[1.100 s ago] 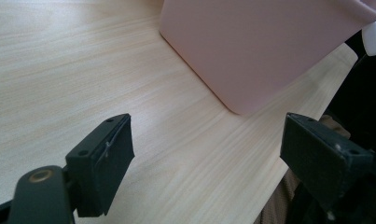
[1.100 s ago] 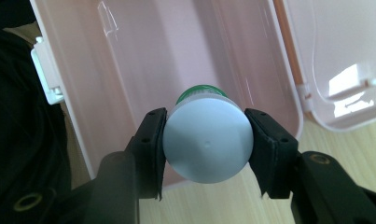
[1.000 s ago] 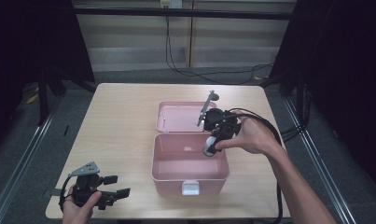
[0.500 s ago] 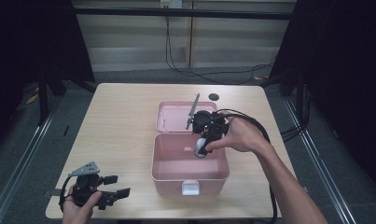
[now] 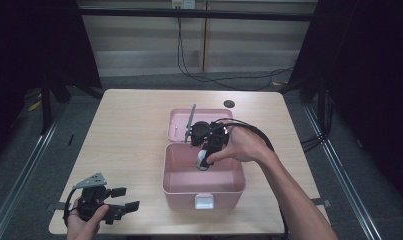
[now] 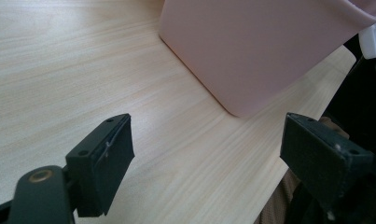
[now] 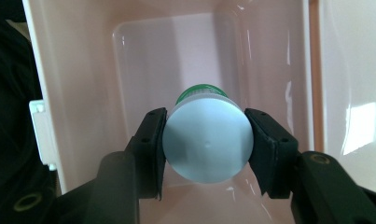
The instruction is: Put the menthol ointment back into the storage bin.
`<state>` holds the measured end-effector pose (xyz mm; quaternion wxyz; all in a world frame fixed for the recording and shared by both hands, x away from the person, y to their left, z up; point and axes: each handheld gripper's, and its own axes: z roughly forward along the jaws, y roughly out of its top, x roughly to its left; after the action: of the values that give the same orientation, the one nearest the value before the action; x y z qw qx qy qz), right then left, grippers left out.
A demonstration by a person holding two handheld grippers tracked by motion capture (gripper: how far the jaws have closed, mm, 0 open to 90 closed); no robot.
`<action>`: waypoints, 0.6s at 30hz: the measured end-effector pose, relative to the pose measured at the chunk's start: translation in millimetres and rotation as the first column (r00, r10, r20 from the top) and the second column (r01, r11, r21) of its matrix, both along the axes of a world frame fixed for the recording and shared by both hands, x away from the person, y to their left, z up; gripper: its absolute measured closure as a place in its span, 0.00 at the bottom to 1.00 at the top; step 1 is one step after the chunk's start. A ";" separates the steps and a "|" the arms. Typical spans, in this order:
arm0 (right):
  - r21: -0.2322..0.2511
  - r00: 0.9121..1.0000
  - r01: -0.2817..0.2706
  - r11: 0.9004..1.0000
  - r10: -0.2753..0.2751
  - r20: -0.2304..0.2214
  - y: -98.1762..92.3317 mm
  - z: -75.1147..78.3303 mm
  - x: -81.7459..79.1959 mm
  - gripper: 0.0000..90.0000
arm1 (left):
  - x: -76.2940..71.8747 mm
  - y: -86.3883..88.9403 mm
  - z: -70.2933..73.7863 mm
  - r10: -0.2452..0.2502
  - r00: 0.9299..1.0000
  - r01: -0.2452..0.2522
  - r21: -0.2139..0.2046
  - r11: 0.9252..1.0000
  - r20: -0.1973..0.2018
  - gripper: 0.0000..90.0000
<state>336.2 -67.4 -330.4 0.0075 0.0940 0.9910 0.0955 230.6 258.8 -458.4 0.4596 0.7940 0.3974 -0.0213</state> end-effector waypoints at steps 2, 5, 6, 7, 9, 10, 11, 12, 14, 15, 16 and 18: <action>-0.007 1.000 -0.003 1.000 0.003 0.001 4.3 -0.2 0.3 0.57 | 0.2 0.1 -0.1 0.001 1.000 -0.001 -0.004 1.000 -0.002 0.19; -0.004 1.000 -0.012 1.000 0.012 0.001 11.2 -0.4 -0.2 0.57 | 0.1 -0.2 0.0 0.000 1.000 0.000 -0.001 1.000 -0.001 0.19; -0.010 1.000 -0.018 1.000 0.018 0.001 13.9 -0.5 -0.4 0.57 | 0.0 -0.2 -0.1 -0.001 1.000 0.001 0.000 1.000 -0.002 0.19; -0.013 1.000 -0.024 1.000 0.024 0.004 16.2 -1.0 -0.6 0.57 | 0.0 0.0 -0.2 -0.001 1.000 0.001 0.000 1.000 -0.002 0.19; -0.019 0.999 -0.032 0.999 0.032 0.002 20.4 -1.4 -0.4 0.57 | -0.1 0.1 -0.1 0.000 1.000 0.000 -0.003 1.000 -0.002 0.19; -0.019 0.999 -0.034 0.999 0.034 -0.001 22.3 -1.7 -0.5 0.57 | -0.1 0.1 0.1 0.000 1.000 0.000 -0.003 1.000 0.000 0.19; -0.017 0.999 -0.036 0.999 0.036 0.006 24.2 -2.0 -0.3 0.57 | -0.2 0.1 0.1 -0.001 1.000 0.001 -0.006 1.000 -0.001 0.19; -0.018 0.999 -0.038 0.999 0.038 0.002 26.1 -2.3 -0.2 0.57 | -0.2 0.1 0.1 0.001 1.000 -0.001 -0.004 1.000 -0.001 0.19; -0.016 0.999 -0.049 0.999 0.049 0.001 29.7 -3.6 0.1 0.57 | -0.2 0.1 0.0 -0.001 1.000 0.001 -0.004 1.000 -0.001 0.19; -0.018 0.999 -0.049 0.999 0.050 0.003 31.5 -4.4 -0.1 0.57 | -0.2 0.2 0.1 -0.001 1.000 0.001 -0.003 1.000 0.000 0.19; -0.018 0.998 -0.055 0.998 0.055 0.000 33.2 -5.1 0.4 0.57 | -0.2 0.2 0.1 0.000 1.000 0.000 -0.003 1.000 0.000 0.19; -0.017 0.998 -0.063 0.998 0.063 0.001 36.7 -6.1 0.7 0.57 | -0.1 0.1 -0.1 -0.001 1.000 0.001 -0.001 1.000 -0.001 0.19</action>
<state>336.9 -30.7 -336.5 0.0059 0.0625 0.9942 0.0874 230.5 259.0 -458.4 0.4597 0.7941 0.3971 -0.0219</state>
